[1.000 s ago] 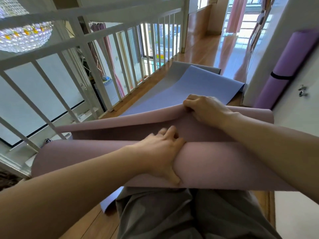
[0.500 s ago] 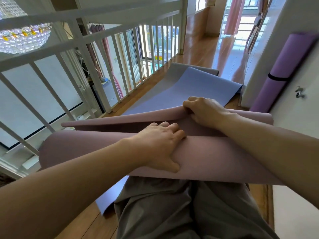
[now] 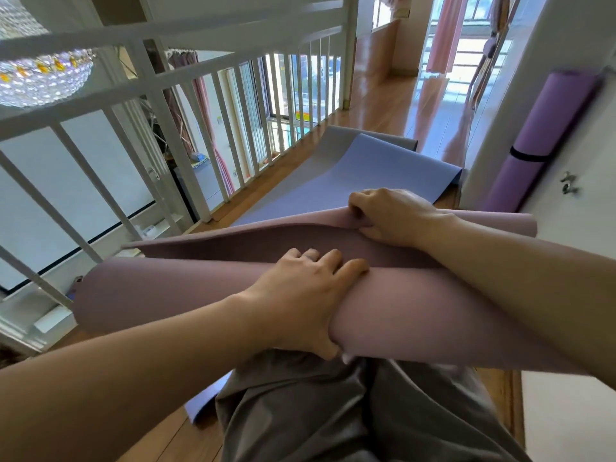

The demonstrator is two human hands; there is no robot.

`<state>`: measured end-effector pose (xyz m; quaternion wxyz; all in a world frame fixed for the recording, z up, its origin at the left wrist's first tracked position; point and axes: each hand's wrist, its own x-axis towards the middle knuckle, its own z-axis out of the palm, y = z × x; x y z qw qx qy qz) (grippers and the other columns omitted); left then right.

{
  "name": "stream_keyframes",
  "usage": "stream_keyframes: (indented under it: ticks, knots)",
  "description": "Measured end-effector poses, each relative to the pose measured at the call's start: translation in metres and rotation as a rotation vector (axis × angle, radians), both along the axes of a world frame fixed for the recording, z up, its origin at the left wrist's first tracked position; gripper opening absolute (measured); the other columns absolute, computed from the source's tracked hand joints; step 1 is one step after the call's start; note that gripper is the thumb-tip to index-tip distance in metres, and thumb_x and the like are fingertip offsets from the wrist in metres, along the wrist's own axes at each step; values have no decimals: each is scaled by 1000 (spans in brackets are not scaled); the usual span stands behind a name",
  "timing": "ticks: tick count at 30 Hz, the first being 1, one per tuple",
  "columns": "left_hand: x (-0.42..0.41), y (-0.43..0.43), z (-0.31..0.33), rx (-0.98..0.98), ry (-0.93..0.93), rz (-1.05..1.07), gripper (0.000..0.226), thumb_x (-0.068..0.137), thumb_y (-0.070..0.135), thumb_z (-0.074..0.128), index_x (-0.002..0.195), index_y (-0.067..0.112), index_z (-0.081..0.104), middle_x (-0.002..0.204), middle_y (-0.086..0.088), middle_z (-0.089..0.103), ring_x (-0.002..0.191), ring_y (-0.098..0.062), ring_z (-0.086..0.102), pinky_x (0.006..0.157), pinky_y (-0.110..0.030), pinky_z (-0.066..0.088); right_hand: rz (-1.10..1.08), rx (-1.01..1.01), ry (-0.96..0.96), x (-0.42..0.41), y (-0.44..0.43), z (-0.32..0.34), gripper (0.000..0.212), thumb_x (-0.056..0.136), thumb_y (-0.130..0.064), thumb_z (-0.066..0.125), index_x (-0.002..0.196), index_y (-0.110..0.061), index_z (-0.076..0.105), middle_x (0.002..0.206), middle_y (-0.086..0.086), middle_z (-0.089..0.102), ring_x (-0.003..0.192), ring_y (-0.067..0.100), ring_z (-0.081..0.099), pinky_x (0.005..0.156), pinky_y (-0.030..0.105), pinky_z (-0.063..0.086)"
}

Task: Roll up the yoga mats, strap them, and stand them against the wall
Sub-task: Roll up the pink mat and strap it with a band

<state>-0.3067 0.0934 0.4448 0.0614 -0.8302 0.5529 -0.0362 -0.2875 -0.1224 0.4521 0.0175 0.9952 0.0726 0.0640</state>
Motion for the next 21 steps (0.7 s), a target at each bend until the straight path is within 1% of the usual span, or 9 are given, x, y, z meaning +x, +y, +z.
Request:
stream_keyframes:
  ticks: [2,4,8,11,13,16,19,21]
  knots:
    - [-1,5,4,22,50,-11,98,64,72,62,139,31,16,126,1,45,107,-23,51,94,-42,42,-52,51,68,-1,1,-1,22,89,-30,59,107,-19,54,102,2,61,80,22,54,67,29,38]
    - [-2,5,4,43,87,-15,96,66,71,63,139,29,17,130,2,45,112,-21,50,99,-41,40,-101,101,124,-1,2,-6,21,87,-29,60,105,-19,55,99,5,61,77,21,50,66,30,39]
    - [0,-5,2,65,96,-28,91,68,67,64,139,26,24,130,0,49,115,-22,50,102,-43,37,-150,157,155,-2,-4,-15,23,86,-26,63,105,-17,55,100,7,61,83,25,54,69,31,40]
    - [3,-7,1,43,60,-41,90,67,66,63,140,25,28,132,-2,43,119,-23,41,103,-43,35,-163,175,152,-3,-7,-16,23,86,-27,63,106,-18,54,100,5,60,83,24,53,70,31,40]
    - [2,-6,1,32,29,-47,90,68,66,61,141,23,30,129,-4,37,117,-25,36,101,-42,36,-169,179,152,-3,-8,-15,23,88,-28,62,107,-18,54,99,4,59,81,23,51,70,30,40]
    - [-1,-5,1,25,-19,-60,89,71,67,58,142,19,32,127,-6,39,113,-27,41,101,-43,37,-182,185,151,-1,-8,-14,22,90,-27,59,108,-16,53,96,2,55,80,22,51,69,29,38]
    - [-1,-5,0,-3,-11,-39,84,77,66,52,142,19,30,130,-7,44,115,-28,46,104,-44,34,-208,214,171,0,-7,-13,21,92,-31,56,107,-18,51,92,-1,52,79,21,52,68,30,38]
    - [-1,-4,-2,-20,-1,-24,82,78,65,51,142,19,29,132,-7,44,118,-29,46,108,-45,30,-219,229,188,2,-7,-12,19,93,-32,56,106,-19,51,91,-2,52,78,20,53,68,31,41]
